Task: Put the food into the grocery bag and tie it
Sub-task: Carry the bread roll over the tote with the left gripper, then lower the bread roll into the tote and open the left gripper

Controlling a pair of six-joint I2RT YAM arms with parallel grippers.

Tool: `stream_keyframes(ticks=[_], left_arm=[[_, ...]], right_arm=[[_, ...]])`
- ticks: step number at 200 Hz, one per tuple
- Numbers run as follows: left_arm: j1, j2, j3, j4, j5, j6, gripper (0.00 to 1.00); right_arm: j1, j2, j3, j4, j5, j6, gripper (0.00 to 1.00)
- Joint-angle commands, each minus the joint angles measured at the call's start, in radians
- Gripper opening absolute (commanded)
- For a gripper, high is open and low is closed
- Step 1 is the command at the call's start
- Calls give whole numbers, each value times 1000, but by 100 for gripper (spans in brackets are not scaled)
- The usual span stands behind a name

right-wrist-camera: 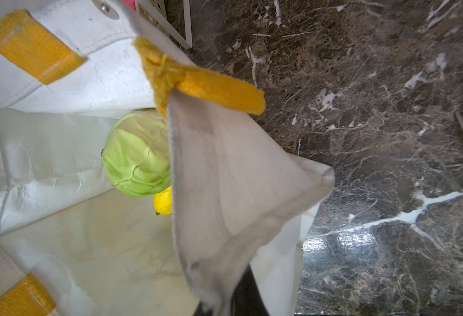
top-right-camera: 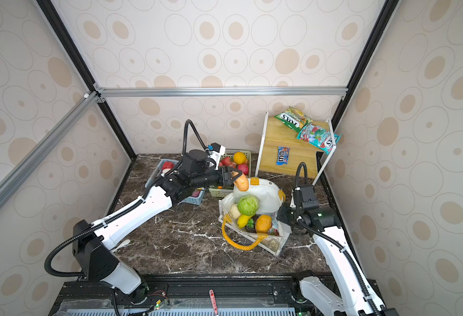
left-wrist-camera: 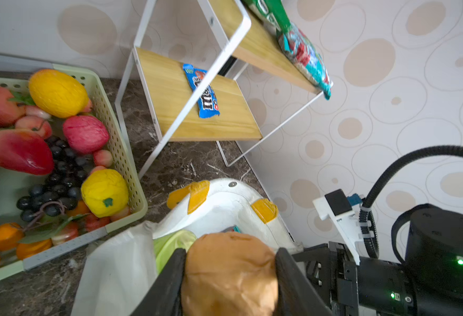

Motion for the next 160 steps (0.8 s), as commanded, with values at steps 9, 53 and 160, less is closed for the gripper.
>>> stream_keyframes(ticks=[9,53,160], left_arm=[[-57,30,63,-24,-20,32,45],[-115,91,132,-68,-45,68,44],[-209,221,242,-159,-95,149,44]], right_arm=[[0,-15,-20,-25,-6,-2,9],[1,-25,-27,-29,-3,-4,9],[0,-40,-32,-39,11,-5,9]])
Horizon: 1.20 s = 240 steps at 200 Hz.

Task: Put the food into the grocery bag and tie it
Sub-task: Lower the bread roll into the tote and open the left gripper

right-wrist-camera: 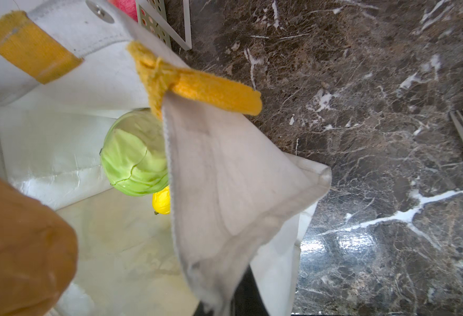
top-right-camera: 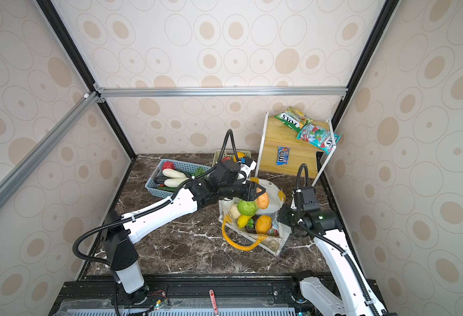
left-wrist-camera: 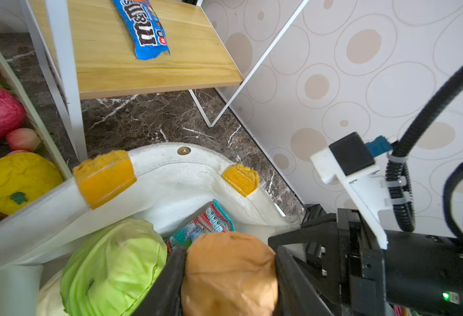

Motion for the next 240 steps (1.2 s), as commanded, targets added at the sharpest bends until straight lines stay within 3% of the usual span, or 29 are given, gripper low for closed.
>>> stream_keyframes(ticks=[1,115,148,193,240], left_arm=[[-24,22,53,-40,-30,46,44],[-97,141,132,-154,-167,136,45],[-104,167,146,-181,-172,144,51],[-105,173,201,-232,-188,150,68],[-104,165,315,-325,-254,180,73]], right_arm=[[0,-13,-17,-37,4,-1,9],[0,-28,-31,-38,5,0,9],[0,-38,-42,-36,4,0,9],[0,-54,-56,-36,11,1,9],[0,-55,-49,-37,13,-5,9]])
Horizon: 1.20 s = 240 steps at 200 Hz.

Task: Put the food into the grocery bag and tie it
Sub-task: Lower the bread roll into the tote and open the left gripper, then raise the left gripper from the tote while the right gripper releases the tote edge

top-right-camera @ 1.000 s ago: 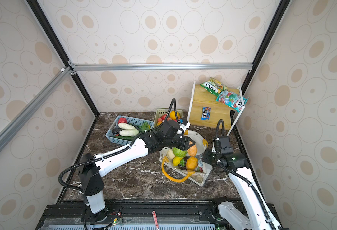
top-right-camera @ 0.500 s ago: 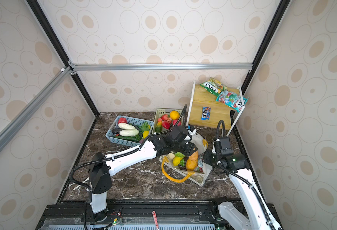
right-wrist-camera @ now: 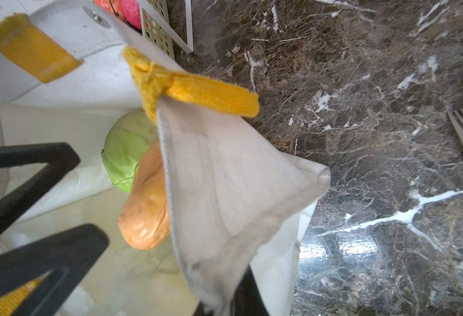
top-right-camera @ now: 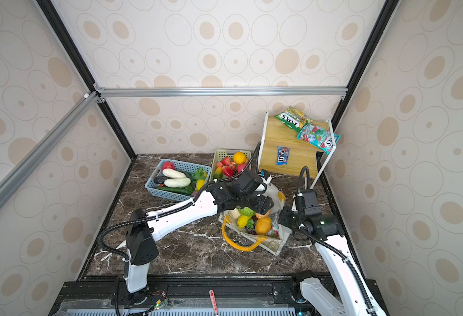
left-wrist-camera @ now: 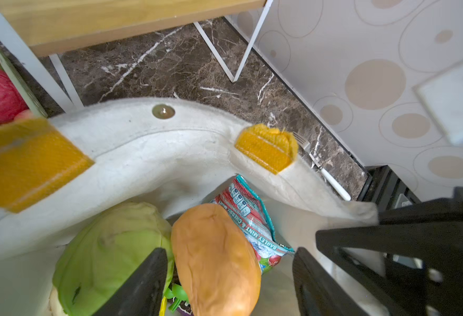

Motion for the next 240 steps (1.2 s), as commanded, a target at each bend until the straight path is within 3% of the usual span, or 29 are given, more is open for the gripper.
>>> stream_keyframes(ticks=[1,46,86,141,212,240], left_arm=[[-9,-6,92,-79,-65,38,73],[16,-43,164,-237,-318,79,75],[57,-116,63,-309,-479,105,77],[78,-193,-121,-311,-490,110,75],[134,-282,-297,-200,-410,99,46],[185,-316,-330,-194,-406,107,33]], right_arm=[[0,-5,-14,-51,9,-5,9],[0,-3,-2,-48,0,-6,9],[0,18,8,-43,-10,-12,9],[0,55,32,-33,-43,-18,9],[3,48,52,-49,-136,-40,9],[83,38,61,-35,-220,-72,10]])
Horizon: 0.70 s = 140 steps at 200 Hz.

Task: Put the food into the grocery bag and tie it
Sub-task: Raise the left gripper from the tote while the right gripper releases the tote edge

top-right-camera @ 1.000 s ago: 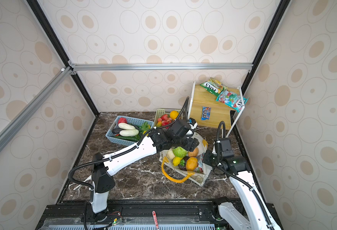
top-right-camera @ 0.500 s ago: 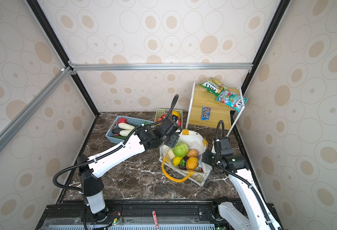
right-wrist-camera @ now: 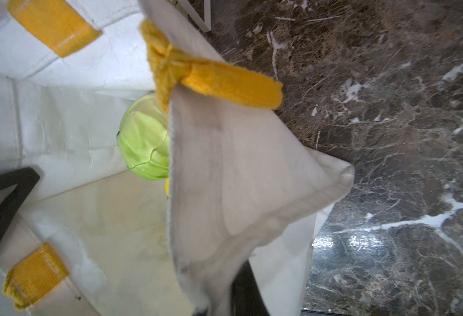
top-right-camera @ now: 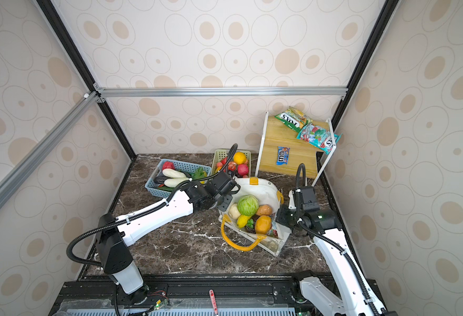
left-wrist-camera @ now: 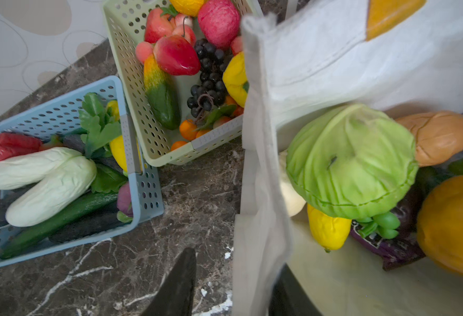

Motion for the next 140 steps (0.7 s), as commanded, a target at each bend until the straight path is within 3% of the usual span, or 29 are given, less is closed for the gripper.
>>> stream_keyframes(ticks=[1,26,98,140], left_arm=[[48,-66,-15,20,-5,13,33],[99,-92,-41,24,6,37,26],[219,-87,-31,68,55,128,26],[251,-50,6,120,96,125,28]], right_arm=[[71,-18,28,-24,-108,-33,10],[178,-28,28,-8,-130,-22,10],[533,43,47,182,-161,5,12],[610,165,90,260,-168,7,16]])
